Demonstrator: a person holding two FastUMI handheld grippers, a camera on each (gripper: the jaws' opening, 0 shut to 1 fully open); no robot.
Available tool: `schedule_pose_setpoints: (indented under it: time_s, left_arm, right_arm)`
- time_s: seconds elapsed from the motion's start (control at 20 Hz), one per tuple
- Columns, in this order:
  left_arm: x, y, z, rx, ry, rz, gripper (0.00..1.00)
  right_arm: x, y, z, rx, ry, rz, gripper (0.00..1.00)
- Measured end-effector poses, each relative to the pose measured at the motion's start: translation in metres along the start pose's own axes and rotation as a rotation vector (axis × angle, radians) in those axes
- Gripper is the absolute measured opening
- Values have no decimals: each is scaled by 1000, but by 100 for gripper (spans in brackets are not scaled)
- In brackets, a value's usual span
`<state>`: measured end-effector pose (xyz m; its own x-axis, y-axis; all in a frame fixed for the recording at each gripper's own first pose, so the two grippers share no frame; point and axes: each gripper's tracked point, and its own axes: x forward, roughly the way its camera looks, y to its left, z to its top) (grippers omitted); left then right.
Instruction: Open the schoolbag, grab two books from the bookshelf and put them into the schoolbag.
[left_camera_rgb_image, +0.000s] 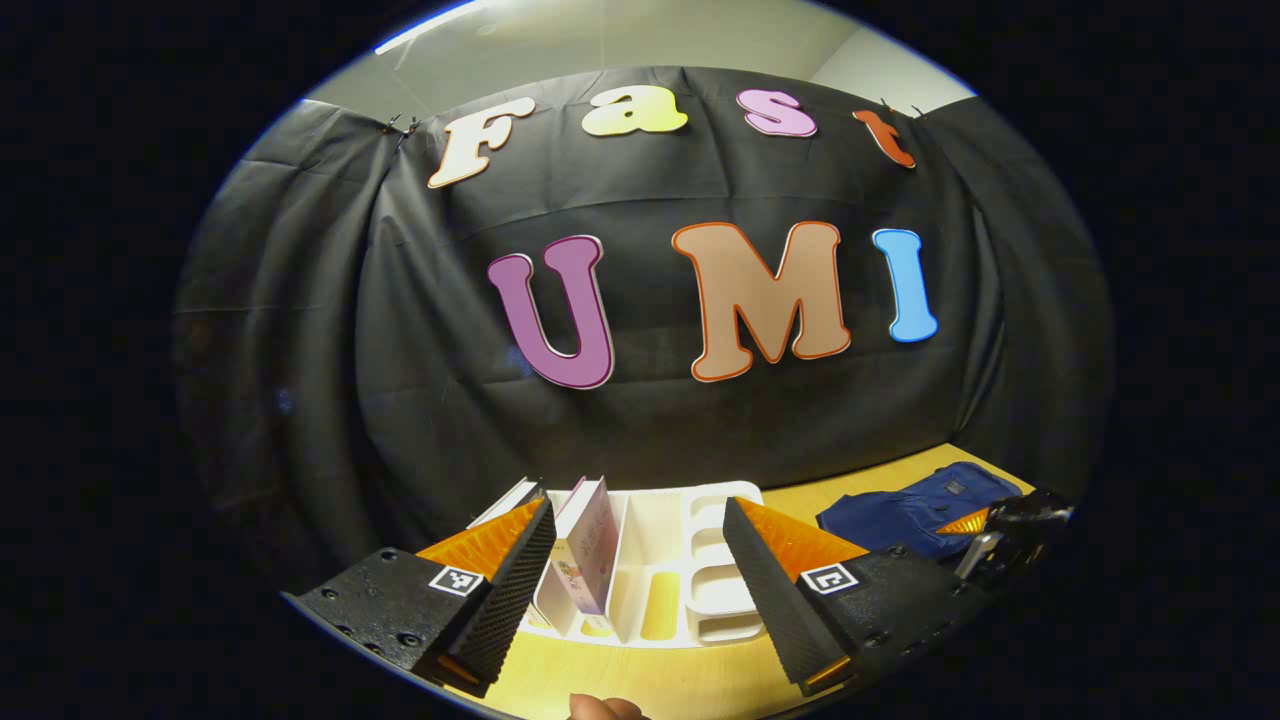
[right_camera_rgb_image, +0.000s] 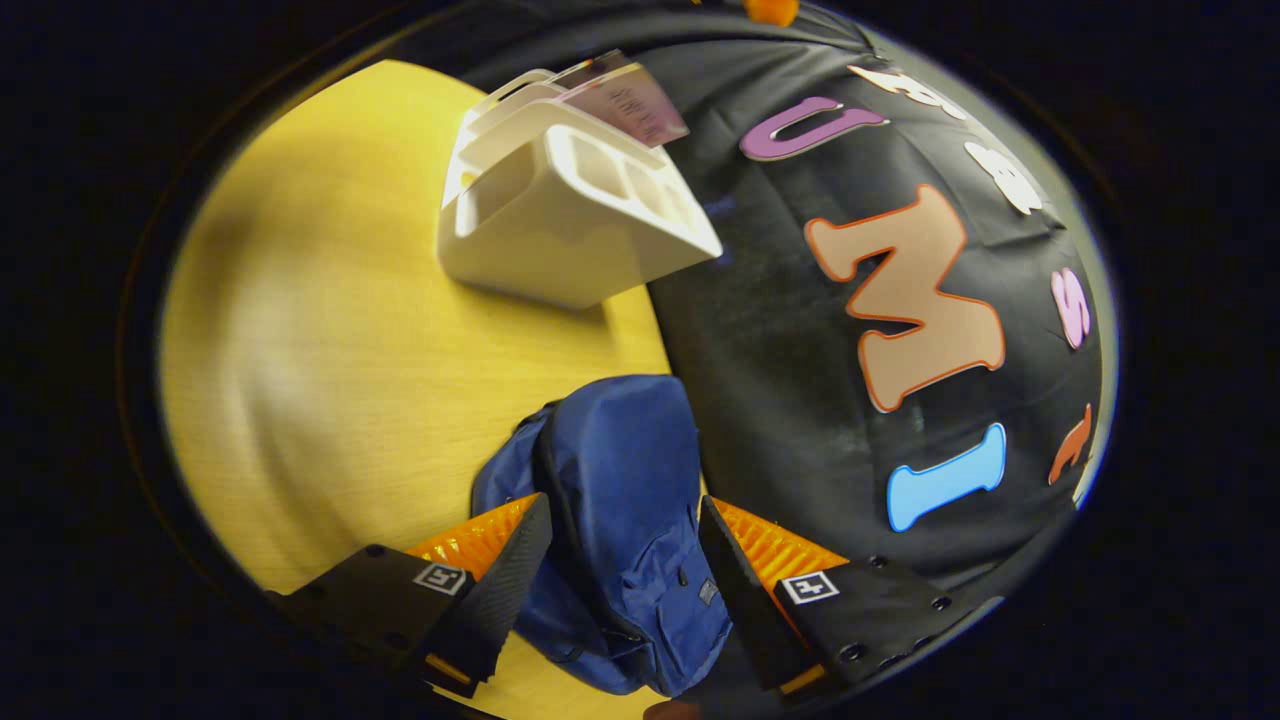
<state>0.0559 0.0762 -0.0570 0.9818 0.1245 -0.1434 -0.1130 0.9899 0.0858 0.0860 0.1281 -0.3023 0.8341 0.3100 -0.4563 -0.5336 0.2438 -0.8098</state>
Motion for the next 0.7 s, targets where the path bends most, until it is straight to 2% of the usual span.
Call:
schedule_pose_setpoints:
  time_s: [0.3, 0.5, 0.7]
  left_arm:
    - [4, 18, -9, -7, 23, 32, 99]
    - [3, 29, -10, 3, 24, 54, 99]
    - [3, 38, -11, -4, 27, 71, 99]
  right_arm:
    - [36, 10, -7, -96, 40, -7, 87]
    - [58, 2, -2, -76, 48, -18, 82]
    - [60, 5, -9, -40, 103, 12, 50]
